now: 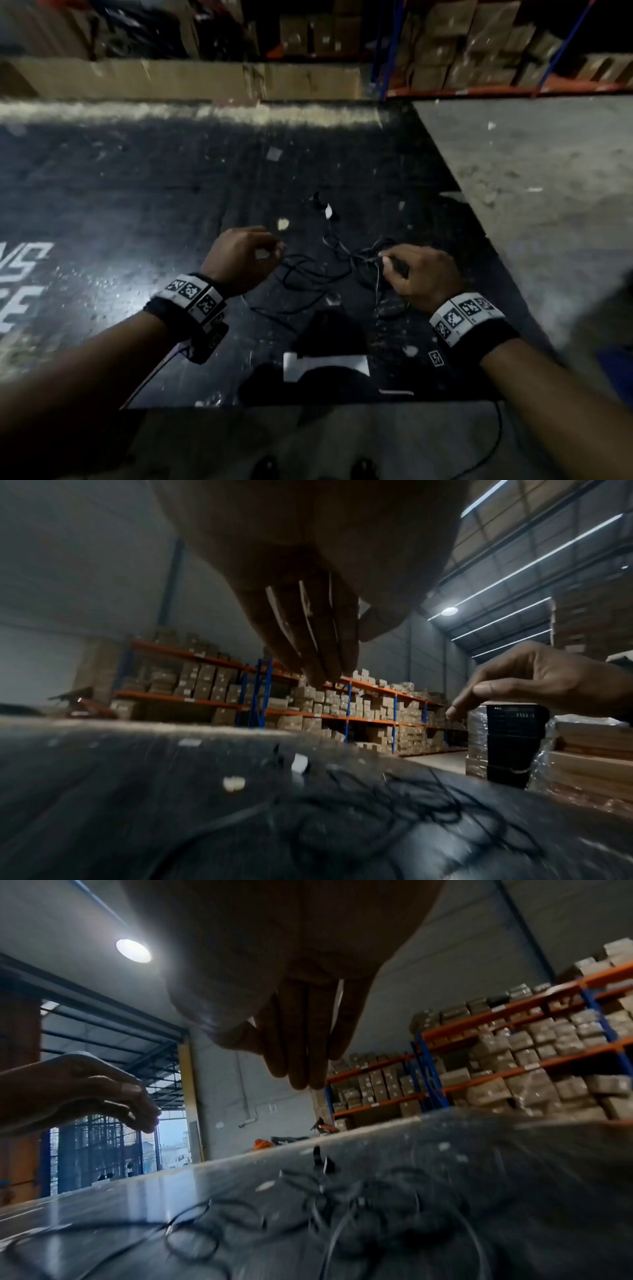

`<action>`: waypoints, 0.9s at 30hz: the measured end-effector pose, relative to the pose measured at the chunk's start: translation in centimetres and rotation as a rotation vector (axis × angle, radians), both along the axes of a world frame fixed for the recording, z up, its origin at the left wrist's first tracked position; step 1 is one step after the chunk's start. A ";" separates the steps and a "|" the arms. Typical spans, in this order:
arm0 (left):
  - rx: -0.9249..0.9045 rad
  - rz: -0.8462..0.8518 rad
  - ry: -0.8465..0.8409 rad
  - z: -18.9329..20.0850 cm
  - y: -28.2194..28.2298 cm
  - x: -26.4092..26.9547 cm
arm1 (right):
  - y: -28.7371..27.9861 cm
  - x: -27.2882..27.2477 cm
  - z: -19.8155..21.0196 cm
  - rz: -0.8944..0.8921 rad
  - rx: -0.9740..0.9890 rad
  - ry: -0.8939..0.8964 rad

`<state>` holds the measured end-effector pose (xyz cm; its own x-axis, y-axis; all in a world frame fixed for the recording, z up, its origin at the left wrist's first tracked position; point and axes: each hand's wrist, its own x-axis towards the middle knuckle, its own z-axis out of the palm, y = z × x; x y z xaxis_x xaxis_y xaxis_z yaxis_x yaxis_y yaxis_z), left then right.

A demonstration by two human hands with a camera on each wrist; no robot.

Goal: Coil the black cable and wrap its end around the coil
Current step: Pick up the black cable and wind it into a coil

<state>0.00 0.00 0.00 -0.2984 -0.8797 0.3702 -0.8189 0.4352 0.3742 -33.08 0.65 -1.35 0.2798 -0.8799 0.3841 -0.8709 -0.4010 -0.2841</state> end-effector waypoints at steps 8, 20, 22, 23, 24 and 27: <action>0.226 -0.070 -0.058 -7.2 4.4 -1.7 | 3.1 1.3 -6.9 -0.018 0.326 -0.023; 0.329 -0.177 -0.085 -10.6 5.4 -4.2 | -1.0 7.2 -7.4 -0.122 0.683 -0.255; 0.344 -0.193 -0.089 -10.8 5.4 -4.3 | -2.0 8.5 -7.4 -0.144 0.736 -0.250; 0.344 -0.204 -0.098 -10.9 5.3 -4.3 | -2.5 9.0 -7.4 -0.145 0.744 -0.252; 0.345 -0.214 -0.117 -10.7 5.3 -4.2 | -2.8 9.4 -7.4 -0.144 0.759 -0.249; 0.327 -0.144 -0.117 -10.2 5.0 -3.5 | -3.3 9.5 -7.6 -0.149 0.804 -0.321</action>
<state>-3.48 5.03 -10.20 -0.4517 -0.8916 0.0324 -0.8032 0.4222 0.4202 -23.62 -2.66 -8.91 0.1257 -0.9366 -0.3270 -0.7275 0.1371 -0.6723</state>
